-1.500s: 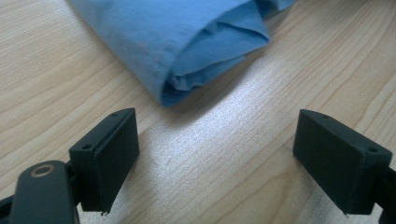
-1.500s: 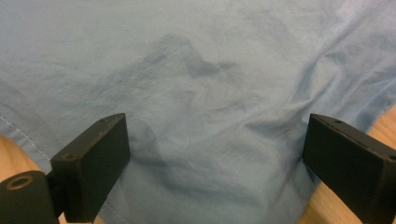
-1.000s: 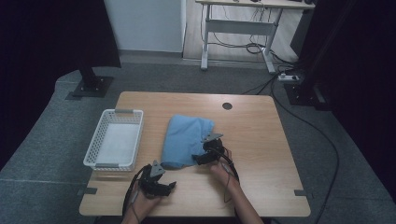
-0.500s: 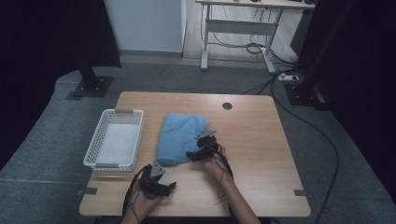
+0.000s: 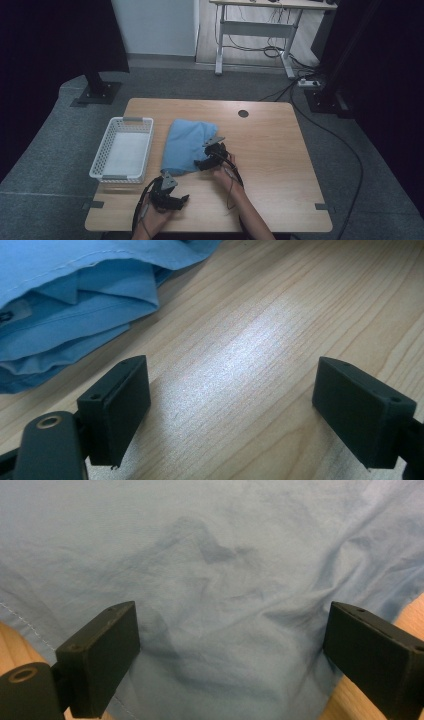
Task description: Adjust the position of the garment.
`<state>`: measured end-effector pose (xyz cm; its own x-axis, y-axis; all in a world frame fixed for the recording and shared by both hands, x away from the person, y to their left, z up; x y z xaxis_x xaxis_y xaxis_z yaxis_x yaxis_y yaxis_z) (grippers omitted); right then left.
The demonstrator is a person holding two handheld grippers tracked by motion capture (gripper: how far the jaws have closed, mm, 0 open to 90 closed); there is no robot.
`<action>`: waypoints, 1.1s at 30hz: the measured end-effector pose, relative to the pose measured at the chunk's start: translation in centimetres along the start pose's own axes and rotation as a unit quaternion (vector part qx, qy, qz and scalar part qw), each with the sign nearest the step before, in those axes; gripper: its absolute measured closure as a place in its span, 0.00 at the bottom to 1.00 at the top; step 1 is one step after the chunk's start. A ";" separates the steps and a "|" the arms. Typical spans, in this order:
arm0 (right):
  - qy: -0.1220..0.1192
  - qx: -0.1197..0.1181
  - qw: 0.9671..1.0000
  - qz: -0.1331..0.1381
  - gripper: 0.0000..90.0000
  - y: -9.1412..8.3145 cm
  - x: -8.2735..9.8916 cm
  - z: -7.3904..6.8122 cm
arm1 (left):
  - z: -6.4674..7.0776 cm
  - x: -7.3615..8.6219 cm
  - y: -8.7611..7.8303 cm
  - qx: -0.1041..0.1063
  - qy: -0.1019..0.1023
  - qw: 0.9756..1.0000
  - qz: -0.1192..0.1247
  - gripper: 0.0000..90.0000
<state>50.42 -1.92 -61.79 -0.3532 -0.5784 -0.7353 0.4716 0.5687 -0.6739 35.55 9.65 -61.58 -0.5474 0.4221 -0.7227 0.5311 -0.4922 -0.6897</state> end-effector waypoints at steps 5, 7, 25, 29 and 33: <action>-0.002 -0.002 1.000 0.001 0.08 0.2 -0.2 0.0 | 0.1 0.0 0.0 0.004 0.004 1.000 -0.001 0.16; -0.003 -0.003 1.000 0.002 0.09 0.1 -0.1 0.0 | 0.1 0.0 0.0 0.004 0.004 1.000 -0.001 0.16; -0.016 -0.028 0.999 0.025 0.14 -2.8 -1.2 -0.7 | 0.1 0.0 0.0 0.004 0.003 1.000 -0.001 0.16; -0.021 -0.028 0.999 0.026 0.14 -3.8 -1.3 -0.8 | 0.1 0.0 0.0 0.003 0.002 1.000 -0.001 0.16; -0.024 -0.031 0.999 0.030 0.15 -4.7 -1.3 -1.0 | 0.1 0.0 0.0 0.003 0.002 1.000 -0.001 0.16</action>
Point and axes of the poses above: each handheld gripper's, and its own axes: y roughly forward along the jaws, x roughly out of its underside, z roughly to its right, the point moved 9 cm from there along y, roughly forward along the jaws, and after that the axes turned 5 degrees about -y, right-handed, at the moved point
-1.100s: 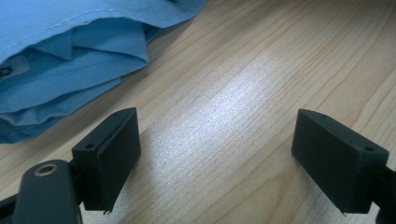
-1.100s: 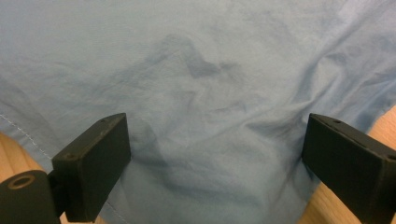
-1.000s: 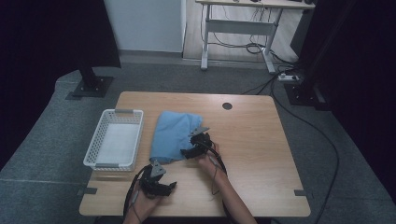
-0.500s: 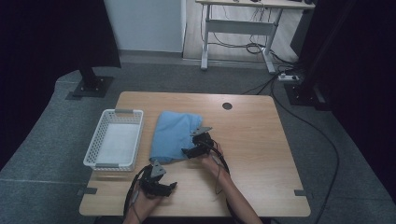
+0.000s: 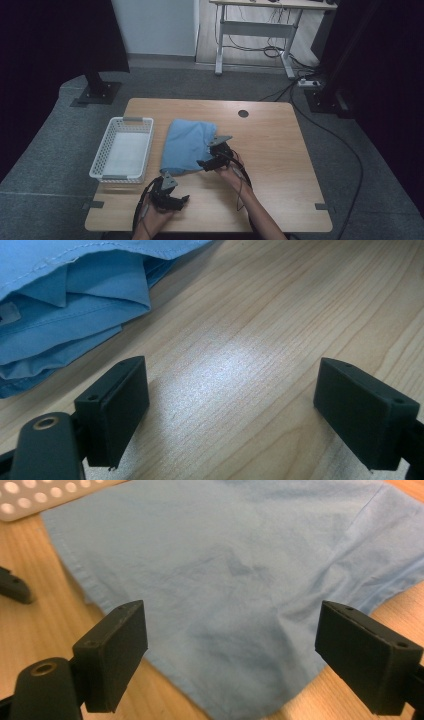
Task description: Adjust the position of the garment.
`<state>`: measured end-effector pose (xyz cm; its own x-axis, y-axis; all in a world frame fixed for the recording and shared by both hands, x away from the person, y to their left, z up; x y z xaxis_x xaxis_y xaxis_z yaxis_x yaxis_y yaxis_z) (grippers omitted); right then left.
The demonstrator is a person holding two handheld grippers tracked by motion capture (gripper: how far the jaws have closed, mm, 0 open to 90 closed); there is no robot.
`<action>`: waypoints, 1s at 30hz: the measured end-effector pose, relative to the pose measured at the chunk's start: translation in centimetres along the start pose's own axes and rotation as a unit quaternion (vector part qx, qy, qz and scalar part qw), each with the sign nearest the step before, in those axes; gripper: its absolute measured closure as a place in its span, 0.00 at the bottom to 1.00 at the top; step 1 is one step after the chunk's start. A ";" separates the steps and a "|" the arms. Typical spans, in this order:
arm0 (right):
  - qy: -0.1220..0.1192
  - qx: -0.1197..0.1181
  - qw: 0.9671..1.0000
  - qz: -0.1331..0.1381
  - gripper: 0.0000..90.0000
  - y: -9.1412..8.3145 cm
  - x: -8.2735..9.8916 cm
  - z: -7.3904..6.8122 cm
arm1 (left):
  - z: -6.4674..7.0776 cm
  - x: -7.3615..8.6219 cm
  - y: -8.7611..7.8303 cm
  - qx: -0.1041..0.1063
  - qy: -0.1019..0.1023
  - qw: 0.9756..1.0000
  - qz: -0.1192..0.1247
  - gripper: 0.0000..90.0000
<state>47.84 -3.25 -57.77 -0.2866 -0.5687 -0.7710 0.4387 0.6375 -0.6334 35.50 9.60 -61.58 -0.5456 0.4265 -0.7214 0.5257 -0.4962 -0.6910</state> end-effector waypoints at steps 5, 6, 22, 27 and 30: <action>-0.006 0.000 1.000 -0.004 0.15 -1.0 0.4 -0.3 | 0.0 0.0 0.0 0.000 0.000 1.000 0.000 0.15; -0.008 0.000 1.000 -0.005 0.16 -1.2 0.5 -0.3 | 0.0 0.0 0.0 0.000 0.000 1.000 0.000 0.15; 0.003 0.001 1.000 0.014 0.16 -5.7 1.6 -0.1 | 0.0 0.0 0.0 -0.001 0.000 1.000 0.000 0.15; 0.003 0.004 1.000 0.014 0.16 -7.0 2.3 0.0 | 0.0 0.0 0.0 -0.002 -0.001 1.000 0.000 0.15; 0.004 0.008 1.000 0.015 0.16 -7.8 2.7 0.0 | 0.0 0.0 0.0 -0.002 -0.001 1.000 0.000 0.15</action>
Point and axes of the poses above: each handheld gripper's, and its own axes: y roughly forward along the jaws, x roughly out of its underside, z roughly to its right, the point moved 9 cm from there along y, roughly forward along the jaws, and after that the axes turned 5 degrees about -y, right-handed, at the moved point
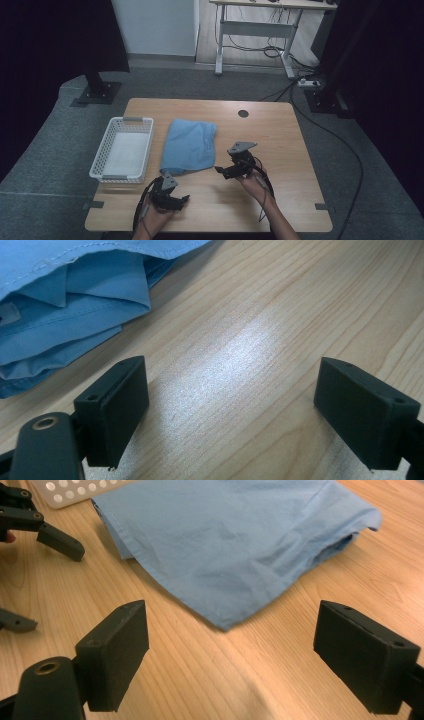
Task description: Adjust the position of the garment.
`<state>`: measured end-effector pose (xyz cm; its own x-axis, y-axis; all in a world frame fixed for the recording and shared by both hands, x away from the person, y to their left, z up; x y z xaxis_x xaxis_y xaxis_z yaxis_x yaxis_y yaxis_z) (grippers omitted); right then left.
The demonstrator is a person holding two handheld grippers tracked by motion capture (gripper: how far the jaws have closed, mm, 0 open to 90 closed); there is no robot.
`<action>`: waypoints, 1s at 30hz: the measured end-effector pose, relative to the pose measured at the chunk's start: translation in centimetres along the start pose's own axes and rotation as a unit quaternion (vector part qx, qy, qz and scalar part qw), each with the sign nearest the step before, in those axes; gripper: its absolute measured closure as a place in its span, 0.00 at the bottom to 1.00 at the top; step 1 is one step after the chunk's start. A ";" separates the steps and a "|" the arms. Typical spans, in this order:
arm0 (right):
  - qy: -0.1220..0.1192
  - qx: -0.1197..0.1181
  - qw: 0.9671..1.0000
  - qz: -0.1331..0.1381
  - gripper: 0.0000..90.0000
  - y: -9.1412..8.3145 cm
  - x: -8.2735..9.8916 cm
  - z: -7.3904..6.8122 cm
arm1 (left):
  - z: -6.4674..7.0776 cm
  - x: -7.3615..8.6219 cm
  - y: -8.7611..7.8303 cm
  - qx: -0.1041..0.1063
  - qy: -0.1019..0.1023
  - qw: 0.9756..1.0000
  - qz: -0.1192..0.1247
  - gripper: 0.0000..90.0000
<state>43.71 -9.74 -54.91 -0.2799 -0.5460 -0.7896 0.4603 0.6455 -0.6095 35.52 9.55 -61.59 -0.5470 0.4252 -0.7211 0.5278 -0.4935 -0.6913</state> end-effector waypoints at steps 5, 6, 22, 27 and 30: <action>0.000 0.008 1.000 0.002 0.16 -1.4 0.6 0.2 | 0.0 0.0 0.0 0.000 0.000 1.000 0.000 0.15; 0.001 0.009 1.000 0.003 0.16 -1.7 0.7 0.2 | 0.0 0.0 0.0 0.000 0.001 1.000 0.000 0.15; 0.019 0.039 0.999 0.005 0.16 -6.1 4.6 1.3 | 0.0 0.0 0.0 0.000 0.000 1.000 0.001 0.15; 0.030 0.050 0.998 0.000 0.16 -7.4 6.2 1.8 | 0.0 0.0 0.0 0.000 0.000 1.000 0.000 0.15; 0.042 0.057 0.998 0.000 0.16 -8.1 7.2 2.2 | 0.0 0.0 0.0 0.000 0.000 1.000 0.000 0.15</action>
Point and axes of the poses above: each handheld gripper's, and its own axes: y roughly forward along the jaws, x roughly out of its underside, z roughly to its right, the point moved 9 cm from there along y, roughly forward along the jaws, and after that the axes turned 5 degrees about -y, right-handed, at the moved point
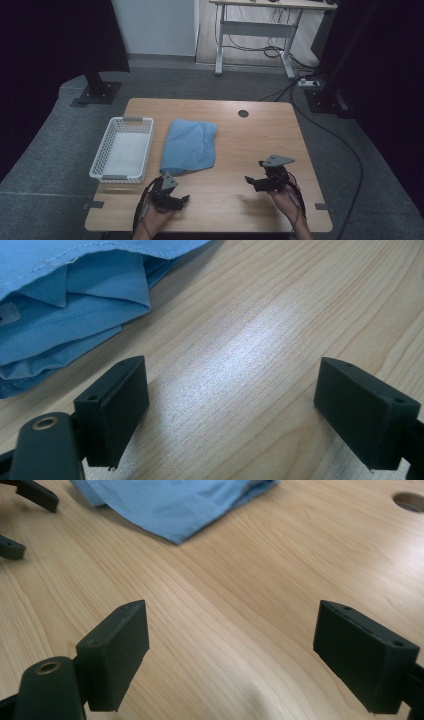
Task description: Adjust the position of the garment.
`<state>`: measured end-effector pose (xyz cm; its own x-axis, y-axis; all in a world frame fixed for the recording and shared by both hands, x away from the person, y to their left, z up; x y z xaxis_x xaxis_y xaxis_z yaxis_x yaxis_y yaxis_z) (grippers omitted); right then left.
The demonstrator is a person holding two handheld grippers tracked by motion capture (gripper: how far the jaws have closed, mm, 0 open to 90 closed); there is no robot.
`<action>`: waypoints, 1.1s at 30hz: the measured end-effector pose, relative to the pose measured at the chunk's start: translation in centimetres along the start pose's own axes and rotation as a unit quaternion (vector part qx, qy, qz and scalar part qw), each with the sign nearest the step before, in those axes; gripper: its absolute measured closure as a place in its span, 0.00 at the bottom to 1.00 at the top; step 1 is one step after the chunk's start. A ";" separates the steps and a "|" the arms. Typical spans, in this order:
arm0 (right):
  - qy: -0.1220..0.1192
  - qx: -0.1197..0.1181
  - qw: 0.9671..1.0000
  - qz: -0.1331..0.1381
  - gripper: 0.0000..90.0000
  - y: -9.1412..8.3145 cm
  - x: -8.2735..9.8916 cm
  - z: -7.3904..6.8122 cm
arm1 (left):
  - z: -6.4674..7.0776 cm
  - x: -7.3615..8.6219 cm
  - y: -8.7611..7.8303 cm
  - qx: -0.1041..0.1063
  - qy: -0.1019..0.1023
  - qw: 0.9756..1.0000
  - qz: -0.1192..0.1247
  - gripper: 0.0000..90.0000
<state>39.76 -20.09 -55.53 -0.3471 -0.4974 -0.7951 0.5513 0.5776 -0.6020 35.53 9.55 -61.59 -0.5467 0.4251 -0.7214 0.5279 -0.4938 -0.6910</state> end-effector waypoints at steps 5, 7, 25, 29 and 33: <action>0.019 0.011 1.000 -0.001 0.16 -1.0 1.8 0.7 | 0.0 0.0 0.0 0.000 0.000 1.000 0.000 0.15; 0.024 0.014 1.000 -0.002 0.16 -1.3 2.6 0.9 | 0.0 0.0 0.0 0.000 0.000 1.000 0.000 0.15; 0.046 0.043 0.998 -0.030 0.16 -2.5 8.6 1.1 | 0.0 0.0 0.0 0.000 0.000 1.000 0.000 0.15; 0.050 0.046 0.997 -0.036 0.16 -2.6 9.4 0.8 | 0.0 0.0 0.0 0.000 0.000 1.000 0.000 0.15; 0.051 0.047 0.997 -0.046 0.16 -2.6 10.2 0.5 | 0.0 0.0 0.0 0.000 0.000 1.000 0.000 0.15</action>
<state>35.18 -27.01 -62.01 -0.4721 -0.4738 -0.7434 0.5814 0.4666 -0.6666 35.53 9.55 -61.59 -0.5466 0.4248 -0.7216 0.5281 -0.4939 -0.6908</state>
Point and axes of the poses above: each handheld gripper's, and its own axes: y roughly forward along the jaws, x roughly out of its underside, z roughly to its right, the point moved 9 cm from there along y, roughly forward along the jaws, and after that the axes turned 5 degrees about -y, right-handed, at the moved point
